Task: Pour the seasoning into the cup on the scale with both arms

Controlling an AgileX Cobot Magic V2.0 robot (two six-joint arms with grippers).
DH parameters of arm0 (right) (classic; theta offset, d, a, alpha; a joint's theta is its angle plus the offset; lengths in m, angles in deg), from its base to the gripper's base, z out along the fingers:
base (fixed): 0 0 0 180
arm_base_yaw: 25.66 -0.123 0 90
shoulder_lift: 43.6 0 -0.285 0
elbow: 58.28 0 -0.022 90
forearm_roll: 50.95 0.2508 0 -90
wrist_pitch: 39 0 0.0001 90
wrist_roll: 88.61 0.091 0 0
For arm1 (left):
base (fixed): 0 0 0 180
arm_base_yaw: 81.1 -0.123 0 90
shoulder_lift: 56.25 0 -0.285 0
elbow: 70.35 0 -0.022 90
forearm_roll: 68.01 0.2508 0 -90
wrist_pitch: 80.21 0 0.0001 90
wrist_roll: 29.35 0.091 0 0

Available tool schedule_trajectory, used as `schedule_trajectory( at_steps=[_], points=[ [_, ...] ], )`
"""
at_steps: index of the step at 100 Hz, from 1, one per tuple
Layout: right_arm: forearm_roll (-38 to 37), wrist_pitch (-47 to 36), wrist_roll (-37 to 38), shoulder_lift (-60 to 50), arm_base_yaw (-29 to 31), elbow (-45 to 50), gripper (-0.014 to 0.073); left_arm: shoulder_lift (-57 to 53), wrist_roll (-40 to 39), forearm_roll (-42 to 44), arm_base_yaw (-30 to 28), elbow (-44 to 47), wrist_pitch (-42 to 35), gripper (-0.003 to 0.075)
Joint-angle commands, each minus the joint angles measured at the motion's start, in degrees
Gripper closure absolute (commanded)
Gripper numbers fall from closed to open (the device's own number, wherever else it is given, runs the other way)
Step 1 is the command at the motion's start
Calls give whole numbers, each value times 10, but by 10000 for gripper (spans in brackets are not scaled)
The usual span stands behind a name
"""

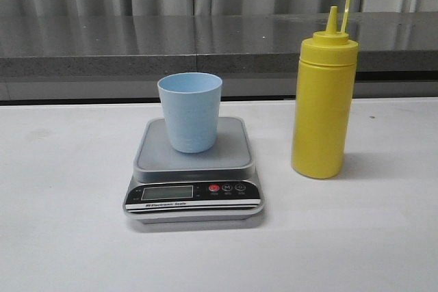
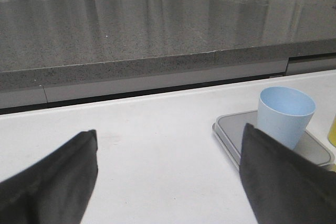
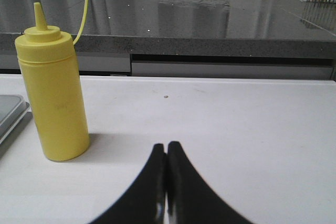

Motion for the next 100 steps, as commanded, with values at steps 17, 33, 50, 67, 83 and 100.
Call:
schedule_trajectory(
  at_steps=[17,33,50,67,83,100],
  points=[
    [0,-44,-3,-11,4,-12,661,3,-6,-6,-2,-16,-48,467],
    [0,-44,-3,-11,4,-12,661,3,-6,-6,-2,-16,-48,705],
    [0,-44,-3,-11,4,-12,661,3,-6,-5,-2,-16,-48,740],
    [0,-44,-3,-11,4,-12,661,3,-6,-5,-2,-16,-48,740],
    [0,-47,-3,-11,4,-12,661,3,-6,-5,-2,-16,-48,740],
    [14,-131,3,-11,3,-12,661,3,-6,-5,-2,-16,-48,740]
  ],
)
